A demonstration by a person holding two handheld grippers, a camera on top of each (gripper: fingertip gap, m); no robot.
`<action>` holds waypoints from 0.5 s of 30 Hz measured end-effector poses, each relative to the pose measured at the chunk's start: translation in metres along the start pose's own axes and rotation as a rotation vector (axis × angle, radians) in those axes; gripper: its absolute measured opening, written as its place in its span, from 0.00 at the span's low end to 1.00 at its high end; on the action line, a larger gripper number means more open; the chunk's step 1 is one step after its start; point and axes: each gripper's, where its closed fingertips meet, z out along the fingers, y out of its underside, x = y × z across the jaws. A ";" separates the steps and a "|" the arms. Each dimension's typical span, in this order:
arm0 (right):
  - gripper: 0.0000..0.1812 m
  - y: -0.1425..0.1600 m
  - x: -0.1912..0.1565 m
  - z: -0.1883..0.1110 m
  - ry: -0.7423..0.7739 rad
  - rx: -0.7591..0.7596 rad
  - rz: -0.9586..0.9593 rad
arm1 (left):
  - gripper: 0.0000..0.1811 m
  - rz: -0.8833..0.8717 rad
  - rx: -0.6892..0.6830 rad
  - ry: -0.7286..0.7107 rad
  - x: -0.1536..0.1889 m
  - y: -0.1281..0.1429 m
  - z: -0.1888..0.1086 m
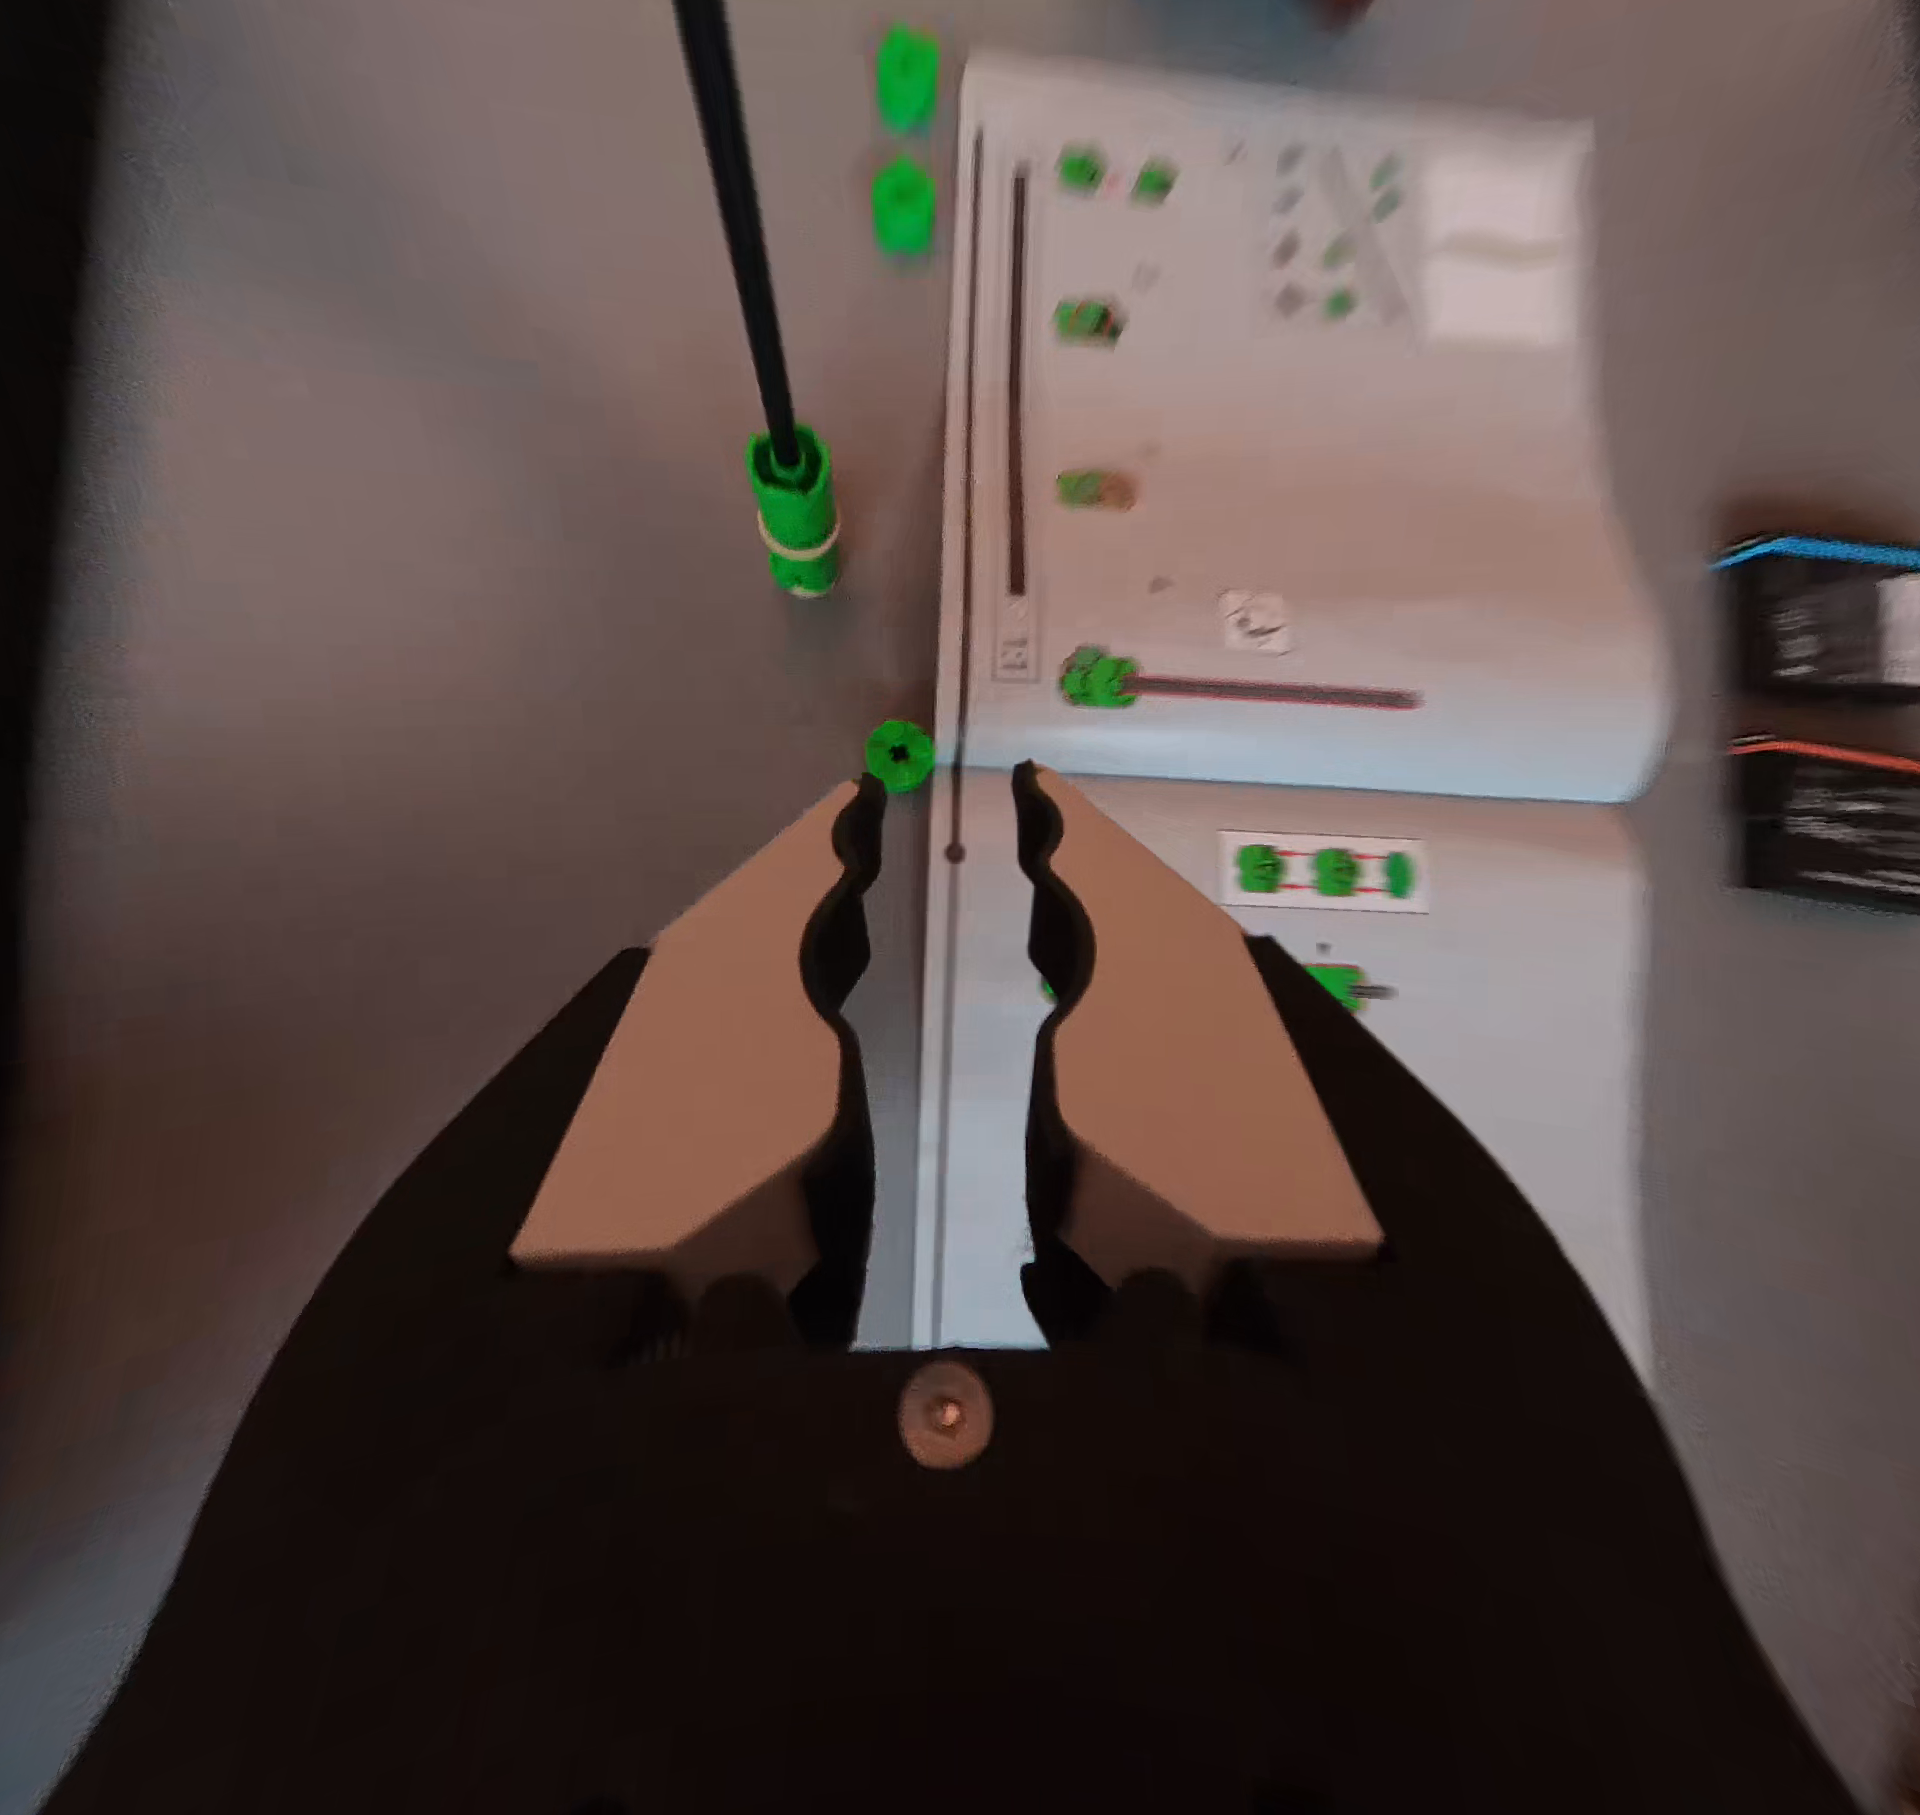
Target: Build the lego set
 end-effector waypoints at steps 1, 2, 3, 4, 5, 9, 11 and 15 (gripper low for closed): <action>0.14 0.006 -0.001 0.010 -0.021 -0.030 0.012 | 0.23 -0.006 0.004 -0.003 -0.002 -0.001 -0.002; 0.13 0.008 -0.003 0.015 -0.033 -0.040 0.010 | 0.23 -0.015 0.009 -0.008 -0.004 -0.002 -0.004; 0.12 0.008 -0.005 0.019 -0.047 -0.040 0.011 | 0.24 -0.023 0.014 -0.010 -0.005 -0.002 -0.005; 0.12 0.007 -0.007 0.021 -0.060 -0.036 0.014 | 0.24 -0.030 0.017 -0.009 -0.007 -0.002 -0.006; 0.12 0.006 -0.008 0.022 -0.068 -0.034 0.017 | 0.24 -0.035 0.018 -0.008 -0.008 -0.002 -0.007; 0.11 0.010 -0.014 0.030 -0.093 -0.067 0.009 | 0.24 -0.044 0.006 -0.013 -0.013 0.002 -0.007; 0.10 0.015 -0.013 0.033 -0.086 -0.100 0.017 | 0.25 -0.045 0.001 -0.019 -0.016 0.003 -0.008; 0.07 0.012 -0.022 0.030 -0.137 -0.097 0.012 | 0.26 -0.039 -0.047 -0.058 -0.029 0.018 -0.010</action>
